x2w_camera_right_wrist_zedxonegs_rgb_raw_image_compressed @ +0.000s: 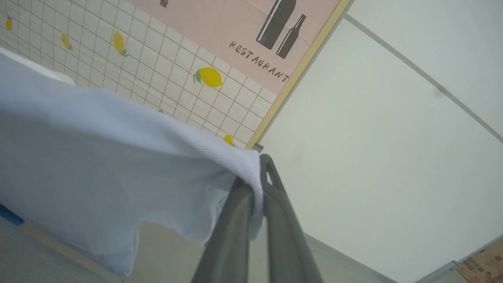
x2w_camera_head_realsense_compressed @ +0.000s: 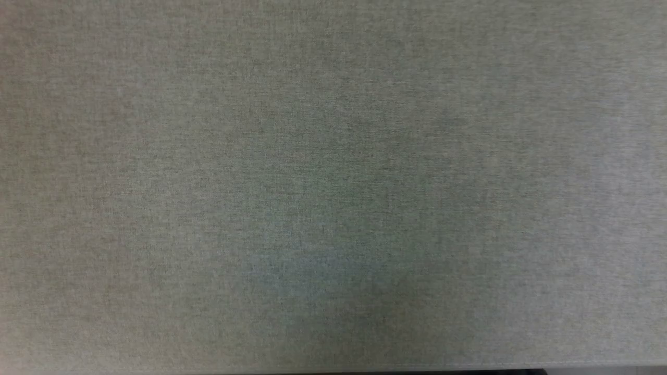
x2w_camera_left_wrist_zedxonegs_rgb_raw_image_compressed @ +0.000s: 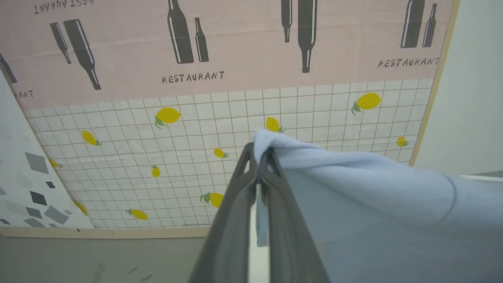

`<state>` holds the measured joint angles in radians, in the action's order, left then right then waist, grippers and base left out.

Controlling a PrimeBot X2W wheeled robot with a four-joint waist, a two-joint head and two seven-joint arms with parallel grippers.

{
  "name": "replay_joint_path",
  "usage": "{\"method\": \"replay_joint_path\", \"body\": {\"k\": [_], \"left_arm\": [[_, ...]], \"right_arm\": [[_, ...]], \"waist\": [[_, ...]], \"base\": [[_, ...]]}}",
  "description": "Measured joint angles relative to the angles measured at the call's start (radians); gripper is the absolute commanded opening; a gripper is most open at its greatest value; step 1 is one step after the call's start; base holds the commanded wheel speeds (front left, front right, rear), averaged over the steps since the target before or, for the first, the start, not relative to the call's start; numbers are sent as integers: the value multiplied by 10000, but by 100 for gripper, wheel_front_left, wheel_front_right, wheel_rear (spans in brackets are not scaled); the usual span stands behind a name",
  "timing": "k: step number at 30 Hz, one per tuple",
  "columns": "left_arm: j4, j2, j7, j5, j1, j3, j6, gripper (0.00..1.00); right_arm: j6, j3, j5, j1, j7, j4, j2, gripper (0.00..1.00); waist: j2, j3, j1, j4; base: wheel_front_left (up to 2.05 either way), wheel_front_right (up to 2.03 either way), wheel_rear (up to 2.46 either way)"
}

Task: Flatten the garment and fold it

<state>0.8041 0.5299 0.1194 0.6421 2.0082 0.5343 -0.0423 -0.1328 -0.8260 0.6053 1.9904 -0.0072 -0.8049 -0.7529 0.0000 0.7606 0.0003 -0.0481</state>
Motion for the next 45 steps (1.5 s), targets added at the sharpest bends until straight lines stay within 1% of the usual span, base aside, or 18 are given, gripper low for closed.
{"method": "replay_joint_path", "body": {"k": [5,11,15,17,19,22,25,28,33,39,40,45], "left_arm": [[387,-353,-476,142,-1287,140,-100,0],[353,-811,-851,387,-4001,525,-138,0],[-77,-903,-750,650,-6221,880,-130,0],[-472,-915,-562,851,-7520,1060,-42,0],[-922,-865,-330,991,-8661,1187,138,0],[-1848,-633,61,1252,-10346,1386,476,0],[-3020,-203,399,1532,-11923,1490,966,0],[-4130,399,742,1569,-13184,1638,1427,0],[-5265,1164,1076,1670,-14559,1664,2119,0],[-6195,1674,1356,2044,-15691,1687,2571,0],[-6481,1797,1475,2151,-16074,1722,2665,0],[-7079,2203,1615,2502,-17058,1724,2953,0]], "right_arm": [[0,-420,378,-823,-249,-443,136,0],[0,-1095,965,-2874,-543,-466,-8,0],[0,-1582,1411,-4652,-671,-35,-240,0],[2,-1843,1630,-5736,-711,372,-437,0],[0,-2031,1749,-6682,-738,738,-677,0],[2,-2148,2023,-8102,-825,1273,-1097,0],[0,-2121,2234,-9552,-846,1691,-1409,0],[0,-1908,2232,-10792,-918,1747,-1622,0],[-2,-1294,1887,-12003,-1126,1492,-1707,0],[-4,-589,1689,-13481,-976,1419,-1480,0],[-2,-347,1760,-14033,-800,1592,-1463,0],[-4,84,2079,-15388,-35,2253,-1687,0]], "waist": [[0,116,0,182],[0,-449,-1,339],[0,-1065,-3,397],[0,-1454,-3,420],[0,-1813,-4,437],[0,-2379,-4,459],[0,-2958,-4,482],[0,-3465,-4,506],[0,-4119,-4,546],[0,-4858,-4,575],[0,-5134,-5,579],[0,-5779,-5,572]], "base": [[0,0,0],[0,0,0],[0,0,0],[0,0,0],[0,0,0],[0,0,0],[0,0,0],[0,0,0],[0,0,0],[0,0,0],[0,0,0],[0,0,0]]}}
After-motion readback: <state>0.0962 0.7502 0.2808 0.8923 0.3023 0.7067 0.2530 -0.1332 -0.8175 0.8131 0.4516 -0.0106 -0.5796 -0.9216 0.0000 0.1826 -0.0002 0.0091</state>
